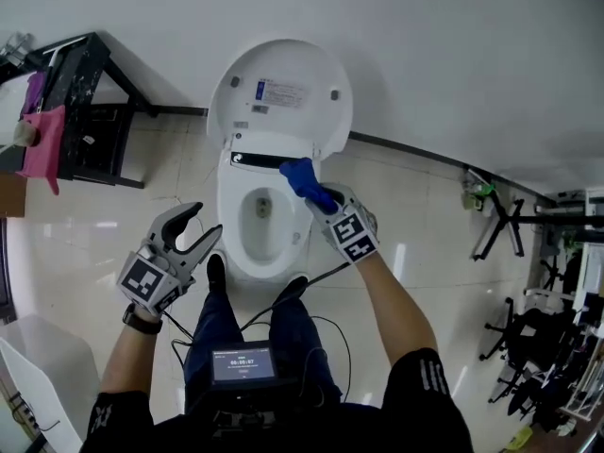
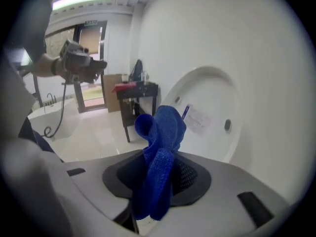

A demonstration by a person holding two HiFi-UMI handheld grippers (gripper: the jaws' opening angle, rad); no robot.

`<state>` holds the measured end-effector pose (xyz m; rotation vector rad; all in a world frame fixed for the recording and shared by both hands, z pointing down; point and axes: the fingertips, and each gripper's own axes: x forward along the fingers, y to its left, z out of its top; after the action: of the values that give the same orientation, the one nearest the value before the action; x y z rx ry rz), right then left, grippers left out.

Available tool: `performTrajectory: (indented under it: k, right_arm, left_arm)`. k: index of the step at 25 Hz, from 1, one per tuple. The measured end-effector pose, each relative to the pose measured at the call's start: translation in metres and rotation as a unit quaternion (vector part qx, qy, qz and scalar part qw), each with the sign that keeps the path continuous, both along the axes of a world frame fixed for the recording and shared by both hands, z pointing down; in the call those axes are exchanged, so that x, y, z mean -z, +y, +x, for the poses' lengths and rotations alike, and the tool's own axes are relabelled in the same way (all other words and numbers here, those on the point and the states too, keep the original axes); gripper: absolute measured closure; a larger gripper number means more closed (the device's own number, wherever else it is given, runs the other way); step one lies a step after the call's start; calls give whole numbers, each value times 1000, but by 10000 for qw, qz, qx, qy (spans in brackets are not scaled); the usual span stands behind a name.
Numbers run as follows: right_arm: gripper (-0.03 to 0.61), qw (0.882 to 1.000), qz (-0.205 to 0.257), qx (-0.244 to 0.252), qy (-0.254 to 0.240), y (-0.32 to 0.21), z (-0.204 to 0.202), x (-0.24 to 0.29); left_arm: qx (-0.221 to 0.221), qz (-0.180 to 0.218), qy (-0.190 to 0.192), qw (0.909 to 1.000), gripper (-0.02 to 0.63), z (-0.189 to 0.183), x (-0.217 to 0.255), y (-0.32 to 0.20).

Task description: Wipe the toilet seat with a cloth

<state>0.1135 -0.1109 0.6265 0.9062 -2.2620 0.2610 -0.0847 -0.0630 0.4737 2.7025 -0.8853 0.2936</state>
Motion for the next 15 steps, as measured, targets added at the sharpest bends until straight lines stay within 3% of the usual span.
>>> performTrajectory:
  k: [3, 8, 15]
  right_arm:
    - [431, 9971, 514, -134, -541, 9, -13, 91]
    - [431, 9857, 1436, -277, -833, 28, -23, 220]
    - [434, 9616, 1646, -1205, -1835, 71, -12, 293]
  left_arm:
    - [-137, 239, 7, 9996, 397, -2, 37, -3]
    - [-313, 728, 19, 9969, 397, -6, 94, -6]
    - [-397, 894, 293, 9948, 397, -5, 134, 12]
